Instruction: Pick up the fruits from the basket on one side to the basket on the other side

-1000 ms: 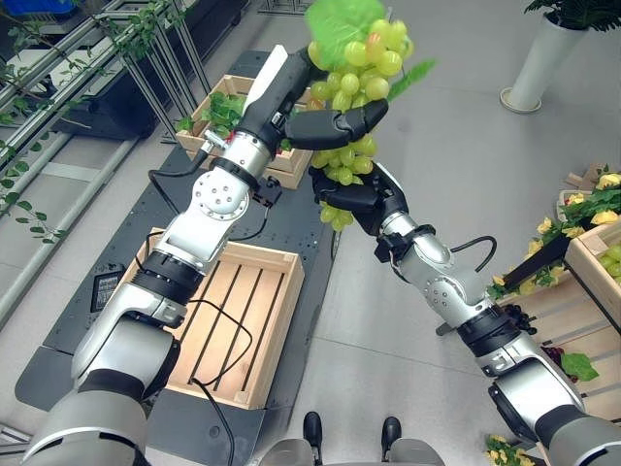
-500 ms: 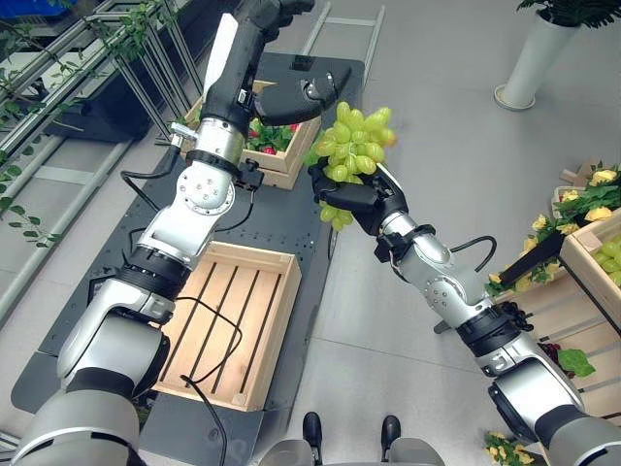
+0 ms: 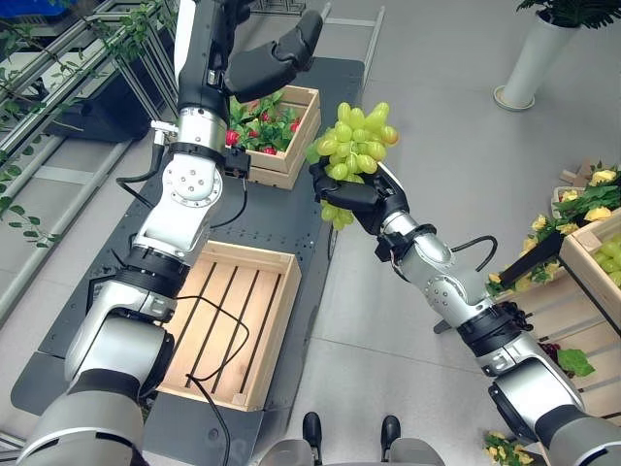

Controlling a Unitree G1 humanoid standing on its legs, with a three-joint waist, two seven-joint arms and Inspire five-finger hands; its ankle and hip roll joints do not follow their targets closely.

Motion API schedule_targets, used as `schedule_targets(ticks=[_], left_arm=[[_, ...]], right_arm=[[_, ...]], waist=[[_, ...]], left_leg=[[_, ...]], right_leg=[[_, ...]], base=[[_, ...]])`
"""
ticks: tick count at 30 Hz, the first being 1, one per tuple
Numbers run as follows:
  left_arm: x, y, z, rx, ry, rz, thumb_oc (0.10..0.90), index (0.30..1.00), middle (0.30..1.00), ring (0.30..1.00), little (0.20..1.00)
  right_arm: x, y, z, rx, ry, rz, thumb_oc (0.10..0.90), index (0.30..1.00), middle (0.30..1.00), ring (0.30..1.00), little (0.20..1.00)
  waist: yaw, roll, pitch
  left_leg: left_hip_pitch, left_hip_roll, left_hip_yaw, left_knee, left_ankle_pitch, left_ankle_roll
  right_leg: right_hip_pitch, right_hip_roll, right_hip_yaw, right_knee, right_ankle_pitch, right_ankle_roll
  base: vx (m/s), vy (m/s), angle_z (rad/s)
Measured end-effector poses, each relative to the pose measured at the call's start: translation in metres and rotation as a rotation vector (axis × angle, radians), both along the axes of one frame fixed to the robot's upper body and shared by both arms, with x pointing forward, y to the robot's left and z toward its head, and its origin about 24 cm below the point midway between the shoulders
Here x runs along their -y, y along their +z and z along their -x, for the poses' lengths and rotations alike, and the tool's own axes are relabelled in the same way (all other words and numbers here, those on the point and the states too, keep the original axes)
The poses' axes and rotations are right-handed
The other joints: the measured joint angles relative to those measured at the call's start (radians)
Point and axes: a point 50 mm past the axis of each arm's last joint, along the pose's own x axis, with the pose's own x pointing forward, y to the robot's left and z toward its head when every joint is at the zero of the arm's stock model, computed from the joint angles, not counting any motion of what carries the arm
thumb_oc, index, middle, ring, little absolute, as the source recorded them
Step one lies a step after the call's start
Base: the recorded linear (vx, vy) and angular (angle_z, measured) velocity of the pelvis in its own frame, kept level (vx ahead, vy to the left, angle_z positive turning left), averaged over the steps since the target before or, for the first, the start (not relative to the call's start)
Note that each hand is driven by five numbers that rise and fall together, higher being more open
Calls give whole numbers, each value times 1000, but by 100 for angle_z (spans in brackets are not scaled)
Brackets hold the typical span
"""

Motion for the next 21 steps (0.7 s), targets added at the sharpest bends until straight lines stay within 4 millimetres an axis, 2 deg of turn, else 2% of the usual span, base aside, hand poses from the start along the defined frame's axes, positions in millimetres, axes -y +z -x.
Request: schedule_targets(ticks=[2, 6, 7, 9, 12, 14, 16, 17, 21], left_arm=[[-6, -20, 0, -66, 10, 23, 800, 900, 900, 900, 900], [-13, -89, 0, -319, 50, 54, 800, 900, 900, 900, 900], [-15, -97, 0, -349, 59, 56, 800, 900, 900, 900, 900], [-23, -130, 5, -469, 99, 67, 800, 900, 900, 900, 900], [-28, -164, 13, -577, 130, 93, 800, 900, 900, 900, 900], [-33, -193, 27, -659, 155, 156, 800, 900, 900, 900, 900], [-32, -210, 33, -710, 168, 184, 800, 900, 900, 900, 900], [-30, -219, 38, -737, 166, 194, 800, 900, 900, 900, 900], [-20, -242, 51, -802, 154, 228, 800, 900, 900, 900, 900]], right_arm=[[4, 1, 0, 17, -14, 22, 400, 300, 300, 300, 300], [26, -2, -3, 44, -47, 111, 400, 300, 300, 300, 300], [29, -2, -3, 43, -48, 117, 400, 300, 300, 300, 300], [40, -6, -2, 40, -49, 154, 400, 300, 300, 300, 300], [55, -11, 5, 31, -32, 199, 400, 300, 300, 300, 300], [66, -12, 13, 34, -8, 243, 400, 300, 300, 300, 300], [71, -11, 14, 37, 1, 254, 400, 300, 300, 300, 300], [73, -11, 14, 38, 3, 257, 400, 300, 300, 300, 300], [84, -7, 24, 55, 22, 269, 400, 300, 300, 300, 300]], waist=[[-8, -4, -4], [-14, -20, -16], [-16, -22, -17], [-34, -25, -19], [-50, -35, -25], [-63, -45, -30], [-79, -51, -34], [-100, -59, -39], [-121, -80, -57]], left_leg=[[0, 0, 4, 0, 0, 0], [2, 2, 26, 0, 0, 0], [3, 2, 26, -1, 0, 0], [3, 4, 27, -1, 0, 0], [5, 3, 37, -1, 0, 0], [6, 5, 63, -1, 0, 0], [8, 7, 78, -2, -1, -1], [9, 6, 84, -2, -1, -1], [15, 13, 120, -2, -2, -2]], right_leg=[[-2, 0, 3, 0, 0, 0], [-14, 3, 37, 0, 10, 0], [-16, 3, 43, 0, 11, 1], [-24, 4, 56, 0, 19, 0], [-30, 4, 77, 0, 23, 4], [-45, 7, 105, 0, 35, 5], [-53, 9, 119, 0, 45, 4], [-59, 13, 135, 0, 51, 4], [-70, 19, 170, 0, 64, 3]], base=[[3, 31, -9], [6, 42, -21], [20, 42, -20], [27, 48, -18], [30, 59, -18], [17, 62, -40], [18, 85, -39], [17, 66, -32], [23, 68, -34]])
